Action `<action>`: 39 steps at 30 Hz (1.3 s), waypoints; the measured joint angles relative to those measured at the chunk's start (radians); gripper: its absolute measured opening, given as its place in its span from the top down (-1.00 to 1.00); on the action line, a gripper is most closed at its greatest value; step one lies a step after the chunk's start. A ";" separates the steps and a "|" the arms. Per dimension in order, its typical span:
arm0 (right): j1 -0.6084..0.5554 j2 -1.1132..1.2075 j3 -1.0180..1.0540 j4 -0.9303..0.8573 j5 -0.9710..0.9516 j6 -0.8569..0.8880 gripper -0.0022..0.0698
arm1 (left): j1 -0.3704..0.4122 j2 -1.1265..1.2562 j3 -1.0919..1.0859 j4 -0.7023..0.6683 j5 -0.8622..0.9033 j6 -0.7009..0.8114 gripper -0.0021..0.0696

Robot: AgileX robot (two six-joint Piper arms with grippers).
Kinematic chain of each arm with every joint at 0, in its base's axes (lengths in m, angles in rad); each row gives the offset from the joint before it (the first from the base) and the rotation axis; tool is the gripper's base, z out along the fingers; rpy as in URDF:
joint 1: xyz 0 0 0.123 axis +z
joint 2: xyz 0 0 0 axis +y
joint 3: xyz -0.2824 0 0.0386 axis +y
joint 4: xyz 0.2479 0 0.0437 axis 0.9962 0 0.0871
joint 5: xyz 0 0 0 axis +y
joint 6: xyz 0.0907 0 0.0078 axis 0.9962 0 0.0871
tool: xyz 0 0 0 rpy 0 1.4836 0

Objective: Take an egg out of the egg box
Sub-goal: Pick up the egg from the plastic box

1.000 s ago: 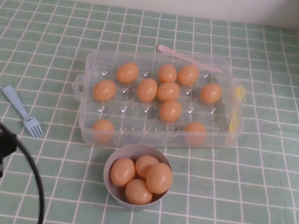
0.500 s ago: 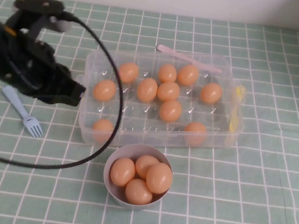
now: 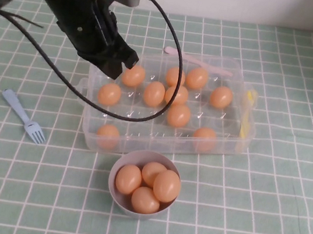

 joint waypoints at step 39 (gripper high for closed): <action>0.000 0.000 0.000 0.022 0.000 0.000 0.99 | -0.030 0.261 -0.093 0.208 -0.137 0.127 -0.62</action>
